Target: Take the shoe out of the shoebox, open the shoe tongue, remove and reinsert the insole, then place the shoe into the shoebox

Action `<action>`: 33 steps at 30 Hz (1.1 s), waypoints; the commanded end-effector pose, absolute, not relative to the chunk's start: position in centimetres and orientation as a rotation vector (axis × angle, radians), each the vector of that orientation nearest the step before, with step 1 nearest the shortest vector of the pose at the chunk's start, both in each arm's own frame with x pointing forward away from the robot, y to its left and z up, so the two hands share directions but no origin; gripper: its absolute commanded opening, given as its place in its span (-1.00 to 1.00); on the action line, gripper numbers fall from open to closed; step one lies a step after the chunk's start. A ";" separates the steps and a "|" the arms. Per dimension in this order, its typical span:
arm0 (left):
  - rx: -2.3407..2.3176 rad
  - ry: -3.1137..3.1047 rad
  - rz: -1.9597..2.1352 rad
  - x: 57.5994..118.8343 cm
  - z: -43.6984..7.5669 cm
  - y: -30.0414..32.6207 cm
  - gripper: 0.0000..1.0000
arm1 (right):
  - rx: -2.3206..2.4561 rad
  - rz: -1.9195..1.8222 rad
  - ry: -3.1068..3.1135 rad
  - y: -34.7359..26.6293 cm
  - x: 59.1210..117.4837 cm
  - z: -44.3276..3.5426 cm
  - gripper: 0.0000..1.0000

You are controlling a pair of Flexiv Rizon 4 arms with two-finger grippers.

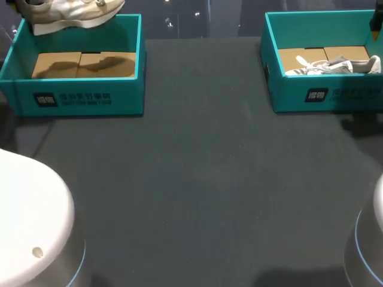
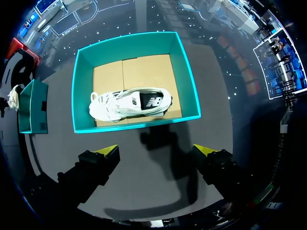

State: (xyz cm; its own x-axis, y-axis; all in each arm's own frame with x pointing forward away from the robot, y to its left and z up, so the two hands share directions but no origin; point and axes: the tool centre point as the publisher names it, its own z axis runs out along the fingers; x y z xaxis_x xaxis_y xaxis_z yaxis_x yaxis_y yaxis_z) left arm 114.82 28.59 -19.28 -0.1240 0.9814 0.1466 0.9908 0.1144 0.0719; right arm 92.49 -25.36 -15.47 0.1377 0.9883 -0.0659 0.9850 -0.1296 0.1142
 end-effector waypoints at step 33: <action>-2.166 -2.112 -0.392 89.0 -16.5 8.0 -1.00 | 2.268 0.040 1.980 -25.4 92.4 -15.5 1.00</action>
State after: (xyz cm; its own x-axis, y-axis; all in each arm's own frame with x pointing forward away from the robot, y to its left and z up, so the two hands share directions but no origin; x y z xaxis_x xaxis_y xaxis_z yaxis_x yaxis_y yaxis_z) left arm 91.96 9.27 -16.30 0.0109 0.9747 0.2230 0.9986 0.0008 -0.0526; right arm 92.48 -25.37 -15.48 0.1378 0.9883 -0.0657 0.9850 -0.1298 0.1142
